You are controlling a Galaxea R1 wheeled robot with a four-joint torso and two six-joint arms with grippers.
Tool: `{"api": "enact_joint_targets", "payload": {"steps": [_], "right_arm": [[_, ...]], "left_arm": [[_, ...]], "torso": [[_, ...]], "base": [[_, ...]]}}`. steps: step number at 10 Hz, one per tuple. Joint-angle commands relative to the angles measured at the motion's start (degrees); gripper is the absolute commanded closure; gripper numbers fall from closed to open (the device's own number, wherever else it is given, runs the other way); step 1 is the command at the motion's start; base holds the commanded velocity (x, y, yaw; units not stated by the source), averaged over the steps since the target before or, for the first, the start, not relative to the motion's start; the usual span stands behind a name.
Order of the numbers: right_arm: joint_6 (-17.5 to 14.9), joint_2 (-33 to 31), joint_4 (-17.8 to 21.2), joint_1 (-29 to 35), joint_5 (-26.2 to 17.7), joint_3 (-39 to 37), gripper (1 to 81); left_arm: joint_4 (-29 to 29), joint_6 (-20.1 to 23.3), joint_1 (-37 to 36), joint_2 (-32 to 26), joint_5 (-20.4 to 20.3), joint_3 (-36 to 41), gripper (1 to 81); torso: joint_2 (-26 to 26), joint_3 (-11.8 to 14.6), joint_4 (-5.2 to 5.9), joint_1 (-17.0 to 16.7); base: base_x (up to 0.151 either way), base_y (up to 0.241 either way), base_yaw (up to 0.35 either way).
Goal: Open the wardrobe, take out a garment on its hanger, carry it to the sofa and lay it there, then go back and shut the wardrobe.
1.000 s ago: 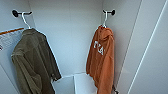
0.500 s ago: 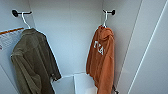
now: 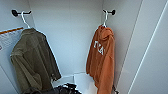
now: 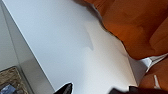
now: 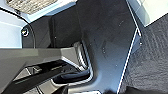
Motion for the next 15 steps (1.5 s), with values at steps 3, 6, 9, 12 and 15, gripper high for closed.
{"api": "enact_joint_targets", "payload": {"steps": [3,6,9,12,15], "right_arm": [[0.02,0.1,-0.25,2.1,-2.66,0.27,1.0],[0.29,0.37,-0.08,2.27,-2.66,0.27,1.0],[0.37,0.37,0.27,2.27,-2.66,0.27,1.0],[0.46,0.45,0.1,2.01,-2.58,0.27,1.0],[0.37,0.54,0.01,1.57,-2.14,0.36,1.0]], "left_arm": [[-0.54,-11.21,-23.45,4.64,5.99,0.84,1.0],[-1.33,-22.62,-33.27,8.94,7.31,-0.48,1.0],[-4.75,-32.46,-41.91,10.1,5.31,-0.75,1.0],[-10.91,-36.44,-50.25,9.83,1.25,-0.66,1.0],[-18.9,-36.44,-56.5,9.48,-1.21,-1.01,1.0]], "torso": [[0.02,-0.02,0.0,0.02],[0.04,-0.06,0.0,0.06],[0.06,-0.09,0.0,0.06],[0.11,-0.11,0.0,0.09],[0.13,-0.11,0.0,0.11]], "base": [[0.0,0.0,0.0],[0.0,0.0,0.0],[0.0,0.0,0.0],[0.0,0.0,0.0],[0.0,0.0,0.0]]}}
